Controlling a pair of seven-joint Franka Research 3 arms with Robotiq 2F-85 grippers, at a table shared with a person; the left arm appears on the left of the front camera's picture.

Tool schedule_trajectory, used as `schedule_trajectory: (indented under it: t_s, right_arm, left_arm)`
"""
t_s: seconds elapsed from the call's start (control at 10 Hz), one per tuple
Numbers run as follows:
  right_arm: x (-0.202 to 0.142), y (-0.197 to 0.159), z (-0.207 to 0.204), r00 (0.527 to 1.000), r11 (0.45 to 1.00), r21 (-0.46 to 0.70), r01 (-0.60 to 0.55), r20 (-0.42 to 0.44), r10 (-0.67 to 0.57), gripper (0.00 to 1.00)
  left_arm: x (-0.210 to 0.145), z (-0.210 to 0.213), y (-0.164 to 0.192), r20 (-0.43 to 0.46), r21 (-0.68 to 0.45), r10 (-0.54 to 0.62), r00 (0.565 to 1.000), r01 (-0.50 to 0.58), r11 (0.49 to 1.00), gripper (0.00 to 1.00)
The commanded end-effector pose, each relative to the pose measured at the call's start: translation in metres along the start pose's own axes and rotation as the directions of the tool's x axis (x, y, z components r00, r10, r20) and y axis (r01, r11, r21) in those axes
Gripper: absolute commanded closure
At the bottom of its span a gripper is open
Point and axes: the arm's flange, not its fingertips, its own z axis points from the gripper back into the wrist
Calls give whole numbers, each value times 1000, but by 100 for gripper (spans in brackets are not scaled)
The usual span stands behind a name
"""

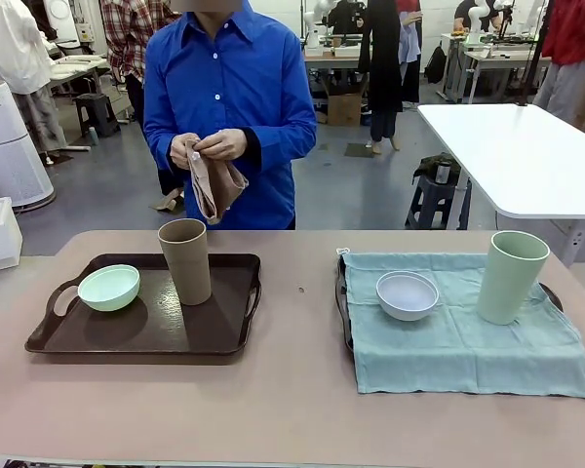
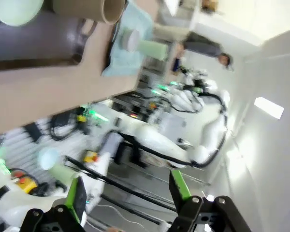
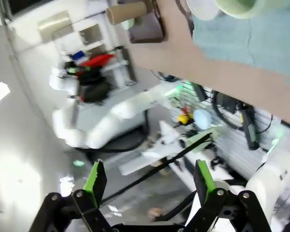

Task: Set up a tray with a mat and arrange the tableware.
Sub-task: Pick up the Picnic Bowl and Reusable plastic cup from the Handle tray in front of the human's position and hold them in the air.

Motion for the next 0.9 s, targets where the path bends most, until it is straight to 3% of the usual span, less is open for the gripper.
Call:
schedule_trajectory:
  t_s: [0.0,0.2,0.4,0.7,0.8]
  right_arm:
    - [33,48,-55,990,981,-133,-143,-32,140,4]
    - [66,90,-129,974,949,-219,-225,-19,226,4]
    - [90,111,-199,918,893,-288,-346,90,385,4]
    - [126,105,-301,804,759,-448,-472,135,580,4]
    - [143,93,-327,802,734,-496,-463,119,586,4]
  left_arm:
    - [-7,-1,-31,67,206,-4,998,-10,979,8]
    - [-11,5,-56,121,321,18,993,-56,945,8]
    - [-12,5,-74,156,402,29,987,-90,911,8]
    - [-23,-4,-102,133,524,65,989,-125,842,8]
    - [-32,-5,-105,133,561,78,988,-140,816,8]
